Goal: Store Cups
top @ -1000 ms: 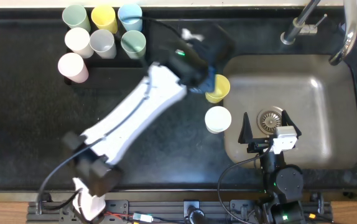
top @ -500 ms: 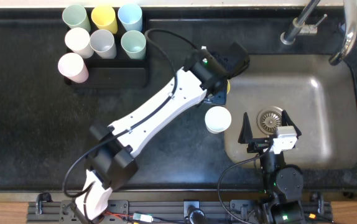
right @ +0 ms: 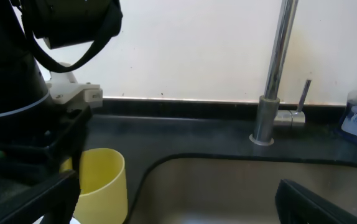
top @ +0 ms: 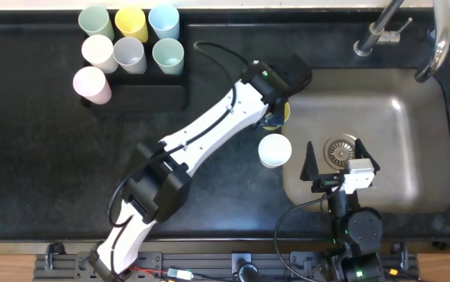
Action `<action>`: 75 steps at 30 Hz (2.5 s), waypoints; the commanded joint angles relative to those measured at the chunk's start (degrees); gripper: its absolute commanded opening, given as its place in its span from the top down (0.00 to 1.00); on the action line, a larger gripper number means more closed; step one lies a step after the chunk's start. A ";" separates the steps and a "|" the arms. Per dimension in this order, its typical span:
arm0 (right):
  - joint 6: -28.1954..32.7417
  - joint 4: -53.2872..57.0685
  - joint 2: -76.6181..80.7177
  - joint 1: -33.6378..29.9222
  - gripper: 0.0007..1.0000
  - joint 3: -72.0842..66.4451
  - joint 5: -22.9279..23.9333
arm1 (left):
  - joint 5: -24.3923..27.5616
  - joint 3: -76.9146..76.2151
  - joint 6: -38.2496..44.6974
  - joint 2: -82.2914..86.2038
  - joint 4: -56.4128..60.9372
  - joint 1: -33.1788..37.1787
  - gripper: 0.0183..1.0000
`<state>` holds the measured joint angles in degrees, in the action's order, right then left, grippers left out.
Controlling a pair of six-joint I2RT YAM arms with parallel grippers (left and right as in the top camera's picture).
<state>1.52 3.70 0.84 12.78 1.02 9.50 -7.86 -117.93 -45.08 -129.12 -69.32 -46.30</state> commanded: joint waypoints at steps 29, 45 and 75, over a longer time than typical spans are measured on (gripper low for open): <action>0.20 -0.31 -0.61 -0.15 0.00 -0.74 0.61 | -6.99 14.86 -53.77 29.79 -16.17 34.60 0.98; 0.22 -0.31 -0.59 -0.15 0.00 -0.74 0.61 | -2.67 26.64 -52.50 22.97 0.92 38.97 0.98; 0.22 -0.33 -0.59 -0.15 0.00 -0.74 0.61 | -13.64 26.69 -40.54 32.11 9.29 38.62 0.54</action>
<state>1.52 3.70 0.84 12.80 1.02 9.50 -14.92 -91.05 -94.04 -104.77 -62.00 -7.51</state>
